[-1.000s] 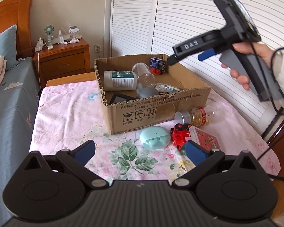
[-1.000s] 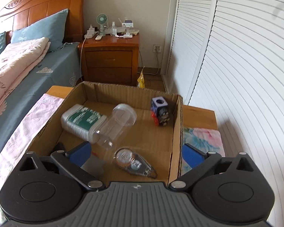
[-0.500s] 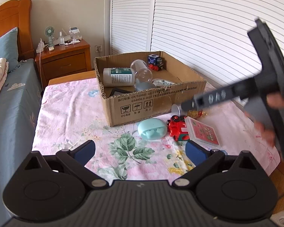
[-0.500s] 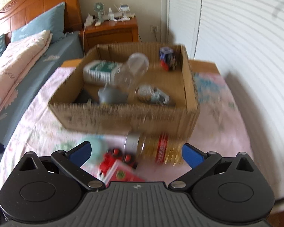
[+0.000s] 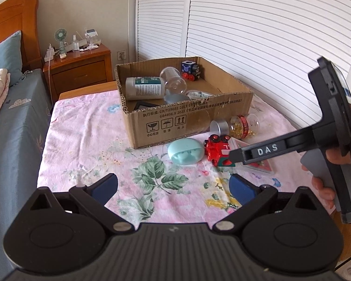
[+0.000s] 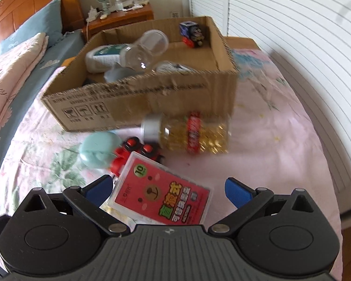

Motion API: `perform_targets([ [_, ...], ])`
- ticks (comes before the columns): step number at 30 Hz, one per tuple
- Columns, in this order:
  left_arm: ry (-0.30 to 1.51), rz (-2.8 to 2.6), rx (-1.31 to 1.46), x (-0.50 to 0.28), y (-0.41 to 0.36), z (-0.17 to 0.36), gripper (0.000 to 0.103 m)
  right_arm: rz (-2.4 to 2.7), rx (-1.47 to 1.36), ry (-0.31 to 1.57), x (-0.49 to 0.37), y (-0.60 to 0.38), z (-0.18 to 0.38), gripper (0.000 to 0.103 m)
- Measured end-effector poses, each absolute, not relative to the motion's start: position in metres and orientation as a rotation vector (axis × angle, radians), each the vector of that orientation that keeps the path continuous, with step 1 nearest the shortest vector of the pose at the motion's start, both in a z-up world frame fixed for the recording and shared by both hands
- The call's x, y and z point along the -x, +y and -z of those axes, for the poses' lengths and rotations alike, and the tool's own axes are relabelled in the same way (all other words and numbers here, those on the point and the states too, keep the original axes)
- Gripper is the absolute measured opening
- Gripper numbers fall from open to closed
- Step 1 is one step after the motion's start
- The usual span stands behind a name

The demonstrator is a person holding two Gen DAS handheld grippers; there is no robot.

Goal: Organize rigid objects
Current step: 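Move right tool to red card pack while left tool approaches teal round case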

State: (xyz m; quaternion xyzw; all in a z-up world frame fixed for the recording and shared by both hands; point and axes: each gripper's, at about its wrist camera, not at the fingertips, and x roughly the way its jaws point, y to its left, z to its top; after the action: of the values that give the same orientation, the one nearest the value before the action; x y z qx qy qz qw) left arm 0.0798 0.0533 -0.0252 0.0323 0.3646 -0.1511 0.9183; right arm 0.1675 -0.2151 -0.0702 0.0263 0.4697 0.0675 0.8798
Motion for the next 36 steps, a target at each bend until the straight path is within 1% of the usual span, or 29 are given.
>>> perform_targets([
  [5, 0.756, 0.323, -0.079, -0.08, 0.048, 0.026, 0.101, -0.064, 0.008, 1.01, -0.161, -0.229, 0.083, 0.103],
  [9, 0.766, 0.337, -0.07, -0.083, 0.046, 0.028, 0.101, -0.085, -0.063, 1.01, -0.154, -0.247, 0.088, 0.103],
  [19, 0.809, 0.335, -0.115, -0.098, 0.037, 0.042, 0.101, -0.104, -0.048, 0.878, -0.134, -0.249, 0.093, 0.103],
  [26, 0.818, 0.325, -0.126, -0.101, 0.04, 0.043, 0.101, -0.133, -0.03, 0.93, -0.142, -0.235, 0.09, 0.103],
  [30, 0.811, 0.33, -0.144, -0.106, 0.039, 0.043, 0.101, -0.12, 0.105, 0.923, -0.144, -0.214, 0.095, 0.103],
  [36, 0.801, 0.315, -0.178, -0.122, 0.033, 0.049, 0.101, -0.1, 0.072, 0.921, -0.137, -0.248, 0.095, 0.103],
])
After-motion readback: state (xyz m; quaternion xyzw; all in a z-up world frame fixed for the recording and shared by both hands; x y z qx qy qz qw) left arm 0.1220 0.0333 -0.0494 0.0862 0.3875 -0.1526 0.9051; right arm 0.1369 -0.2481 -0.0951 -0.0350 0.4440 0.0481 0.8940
